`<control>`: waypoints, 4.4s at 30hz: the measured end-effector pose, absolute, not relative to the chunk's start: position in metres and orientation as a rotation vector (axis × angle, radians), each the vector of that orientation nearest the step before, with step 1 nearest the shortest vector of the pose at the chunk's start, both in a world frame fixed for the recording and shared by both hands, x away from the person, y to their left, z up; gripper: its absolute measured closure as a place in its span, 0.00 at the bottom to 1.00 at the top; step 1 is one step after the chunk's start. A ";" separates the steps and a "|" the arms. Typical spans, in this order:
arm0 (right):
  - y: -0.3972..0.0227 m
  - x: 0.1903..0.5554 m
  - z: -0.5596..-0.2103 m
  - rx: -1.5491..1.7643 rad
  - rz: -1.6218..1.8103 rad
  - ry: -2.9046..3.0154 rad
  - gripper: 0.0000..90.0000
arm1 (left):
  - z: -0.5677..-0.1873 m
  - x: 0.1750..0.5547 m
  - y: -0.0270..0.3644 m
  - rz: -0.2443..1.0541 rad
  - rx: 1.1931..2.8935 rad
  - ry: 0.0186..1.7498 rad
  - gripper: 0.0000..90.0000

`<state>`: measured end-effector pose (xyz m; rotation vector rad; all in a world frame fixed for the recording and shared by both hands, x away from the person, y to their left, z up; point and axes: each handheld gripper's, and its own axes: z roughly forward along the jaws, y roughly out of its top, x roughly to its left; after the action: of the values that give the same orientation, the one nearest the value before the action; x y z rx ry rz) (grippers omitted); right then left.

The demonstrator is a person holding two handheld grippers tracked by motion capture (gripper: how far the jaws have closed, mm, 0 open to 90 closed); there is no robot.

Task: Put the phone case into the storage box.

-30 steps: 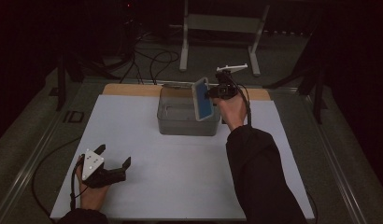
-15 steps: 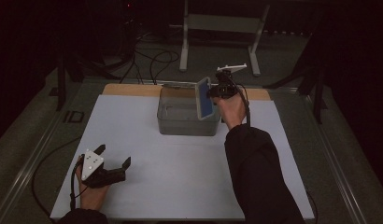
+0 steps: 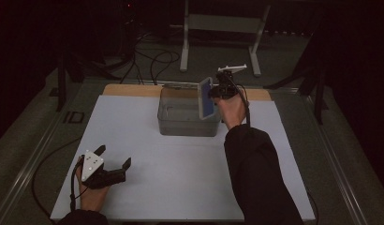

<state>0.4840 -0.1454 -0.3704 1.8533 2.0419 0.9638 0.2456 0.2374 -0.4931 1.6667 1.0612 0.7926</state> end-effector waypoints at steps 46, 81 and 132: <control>-0.146 0.494 -0.389 1.859 0.795 2.013 0.91 | -0.492 0.244 0.238 0.792 1.663 1.059 0.00; -0.140 0.501 -0.406 1.867 0.682 2.029 0.91 | -0.492 0.243 0.238 0.792 1.655 1.058 0.00; -0.137 0.508 -0.426 1.886 0.563 2.008 0.90 | -0.493 0.244 0.240 0.789 1.656 1.062 0.00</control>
<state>0.5077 -0.1370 -0.4263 1.8862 2.0081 0.5626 0.2435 0.2398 -0.4928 1.6555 1.0615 0.7892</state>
